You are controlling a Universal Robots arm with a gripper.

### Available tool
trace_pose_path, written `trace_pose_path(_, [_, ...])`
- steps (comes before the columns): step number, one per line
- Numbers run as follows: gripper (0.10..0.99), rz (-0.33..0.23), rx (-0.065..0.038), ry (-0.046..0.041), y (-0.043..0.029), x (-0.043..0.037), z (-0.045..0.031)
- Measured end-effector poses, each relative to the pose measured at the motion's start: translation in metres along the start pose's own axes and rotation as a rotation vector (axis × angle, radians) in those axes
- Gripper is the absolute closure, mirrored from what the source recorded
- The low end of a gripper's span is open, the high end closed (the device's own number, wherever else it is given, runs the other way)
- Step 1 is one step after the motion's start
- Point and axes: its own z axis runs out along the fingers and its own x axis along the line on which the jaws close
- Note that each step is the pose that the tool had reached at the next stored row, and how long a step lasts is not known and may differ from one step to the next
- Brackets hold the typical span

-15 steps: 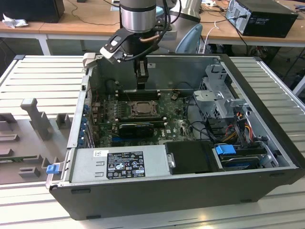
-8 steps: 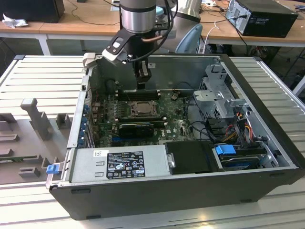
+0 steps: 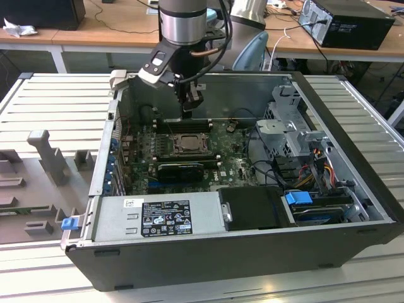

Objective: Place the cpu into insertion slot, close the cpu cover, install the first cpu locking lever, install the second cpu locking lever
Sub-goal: 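Install the first cpu locking lever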

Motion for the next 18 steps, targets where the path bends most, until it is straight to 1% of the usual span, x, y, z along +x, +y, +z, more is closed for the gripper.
trace_pose_path(4, [0.98, -0.052, 0.002, -0.0026, -0.0001, 0.0001, 0.0007])
trace_pose_path(12, [0.98, -0.154, 0.004, 0.0, -0.0001, 0.0002, 0.0009])
trace_pose_path(18, [0.98, -0.236, 0.005, 0.0039, -0.0001, 0.0002, 0.0008])
